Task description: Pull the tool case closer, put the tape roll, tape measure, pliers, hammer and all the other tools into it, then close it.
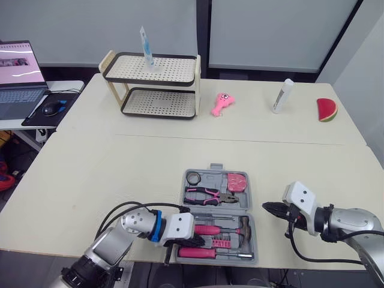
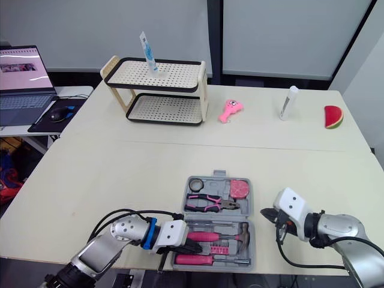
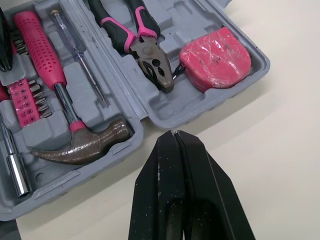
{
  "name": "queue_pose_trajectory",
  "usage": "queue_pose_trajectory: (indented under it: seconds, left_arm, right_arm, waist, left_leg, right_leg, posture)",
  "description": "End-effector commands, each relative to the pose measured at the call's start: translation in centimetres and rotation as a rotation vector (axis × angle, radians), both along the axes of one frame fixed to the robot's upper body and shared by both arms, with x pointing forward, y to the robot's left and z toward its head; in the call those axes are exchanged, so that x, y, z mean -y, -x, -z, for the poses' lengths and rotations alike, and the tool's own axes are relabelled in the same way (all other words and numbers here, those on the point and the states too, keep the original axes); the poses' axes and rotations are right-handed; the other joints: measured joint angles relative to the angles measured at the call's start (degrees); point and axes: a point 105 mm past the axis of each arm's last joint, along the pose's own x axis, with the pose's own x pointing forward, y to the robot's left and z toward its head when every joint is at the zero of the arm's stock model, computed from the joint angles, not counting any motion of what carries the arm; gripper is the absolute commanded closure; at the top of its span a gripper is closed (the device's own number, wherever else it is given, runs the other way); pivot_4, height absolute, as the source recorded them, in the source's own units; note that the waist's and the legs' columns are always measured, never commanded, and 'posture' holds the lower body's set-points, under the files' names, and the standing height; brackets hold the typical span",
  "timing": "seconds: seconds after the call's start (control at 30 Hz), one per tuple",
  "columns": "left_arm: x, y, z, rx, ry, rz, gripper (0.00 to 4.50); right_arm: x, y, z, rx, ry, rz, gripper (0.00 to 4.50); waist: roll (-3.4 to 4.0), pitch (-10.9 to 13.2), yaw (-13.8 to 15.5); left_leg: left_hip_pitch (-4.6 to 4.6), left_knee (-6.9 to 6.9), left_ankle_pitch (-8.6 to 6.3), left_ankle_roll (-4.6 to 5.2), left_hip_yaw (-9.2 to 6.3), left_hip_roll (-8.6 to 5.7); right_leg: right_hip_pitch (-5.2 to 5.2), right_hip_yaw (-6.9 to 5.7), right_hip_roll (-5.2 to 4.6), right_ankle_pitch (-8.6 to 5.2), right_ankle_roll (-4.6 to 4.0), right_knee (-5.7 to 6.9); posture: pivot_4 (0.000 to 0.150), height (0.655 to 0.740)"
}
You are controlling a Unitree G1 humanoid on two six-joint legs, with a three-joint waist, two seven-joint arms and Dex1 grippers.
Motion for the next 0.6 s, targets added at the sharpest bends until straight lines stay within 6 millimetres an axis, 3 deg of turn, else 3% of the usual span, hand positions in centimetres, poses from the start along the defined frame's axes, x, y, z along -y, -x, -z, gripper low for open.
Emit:
queue_pose_trajectory:
  seconds: [0.03,0.2,0.4,0.6]
  left_arm:
    - [-0.3,0.3,0.9,-0.004,-0.048,0.015,4.48]
    - [-1.0,0.1,1.6,-0.009,-0.085,0.007,4.48]
    - [-1.3,0.2,2.3,-0.023,-0.109,0.016,4.50]
    - [-1.3,0.2,2.8,-0.025,-0.124,0.023,4.50]
  right_arm:
    - [-0.1,0.1,-0.6,0.022,0.012,-0.014,4.50]
    - [0.4,-0.2,-0.9,-0.071,-0.080,0.078,4.50]
    - [0.3,-3.0,-2.6,-0.206,-0.196,0.203,3.27]
    - [-0.2,-6.7,-2.1,-0.280,-0.246,0.335,2.01]
  waist:
    - [0.00,0.0,0.0]
    - [0.01,0.0,0.0]
    - [0.02,0.0,-0.2]
    - [0.01,0.0,0.0]
  left_leg:
    - [0.00,0.00,0.00,0.00,0.00,0.00]
    - [0.02,0.00,0.00,0.00,0.00,0.00]
    - [0.03,-0.08,0.00,0.00,0.04,0.00]
    - [-0.19,-0.18,-0.01,0.01,0.03,-0.01]
  right_leg:
    - [0.00,0.00,0.00,0.00,0.00,0.00]
    - [0.02,0.01,0.00,0.00,0.00,0.00]
    - [-0.04,0.11,0.01,-0.08,0.15,-0.10]
    - [-0.26,0.09,-0.01,-0.02,-0.01,-0.23]
  posture:
    - [0.150,0.7350]
    - [0.150,0.7350]
    - [0.150,0.7350]
    - [0.150,0.7350]
